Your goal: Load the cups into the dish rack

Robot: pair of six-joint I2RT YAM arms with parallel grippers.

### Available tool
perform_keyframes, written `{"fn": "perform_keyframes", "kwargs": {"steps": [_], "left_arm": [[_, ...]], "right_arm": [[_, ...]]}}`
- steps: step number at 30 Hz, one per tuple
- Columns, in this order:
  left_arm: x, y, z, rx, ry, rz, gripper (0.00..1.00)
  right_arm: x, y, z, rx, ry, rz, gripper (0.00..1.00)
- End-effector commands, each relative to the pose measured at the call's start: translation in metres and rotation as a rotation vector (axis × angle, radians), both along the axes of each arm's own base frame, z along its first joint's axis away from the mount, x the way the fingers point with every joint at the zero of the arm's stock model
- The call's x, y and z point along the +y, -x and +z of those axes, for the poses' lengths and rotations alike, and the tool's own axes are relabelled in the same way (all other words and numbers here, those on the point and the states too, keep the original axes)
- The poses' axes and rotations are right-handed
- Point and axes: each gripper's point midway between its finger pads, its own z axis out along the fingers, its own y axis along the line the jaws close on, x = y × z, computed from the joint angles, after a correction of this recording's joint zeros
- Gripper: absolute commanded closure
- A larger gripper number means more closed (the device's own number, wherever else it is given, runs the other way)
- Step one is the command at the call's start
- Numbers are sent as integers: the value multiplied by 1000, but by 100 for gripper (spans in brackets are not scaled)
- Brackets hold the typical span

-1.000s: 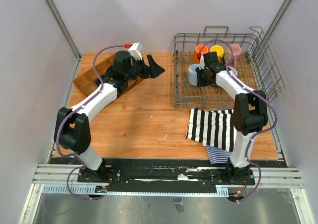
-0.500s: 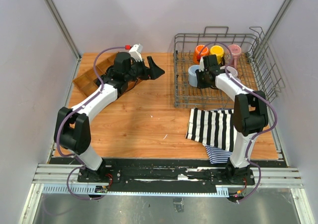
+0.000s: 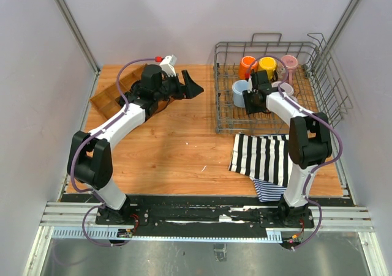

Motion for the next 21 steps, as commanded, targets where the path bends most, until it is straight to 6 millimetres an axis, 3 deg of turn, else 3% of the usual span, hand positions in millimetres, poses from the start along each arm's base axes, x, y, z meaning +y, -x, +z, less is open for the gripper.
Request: {"fn": "perform_keyframes", "kwargs": {"steps": [1, 8, 15, 21], "left_arm": [[-2, -4, 9, -26, 26, -15, 12], [0, -5, 8, -29, 15, -7, 12], [11, -14, 8, -27, -16, 52, 11], [42, -19, 18, -63, -52, 154, 8]], "right_arm": [[-10, 11, 8, 16, 48, -34, 59], [-14, 10, 32, -30, 48, -62, 55], [-17, 26, 85, -104, 18, -79, 48], [-20, 53, 133, -168, -38, -100, 47]]}}
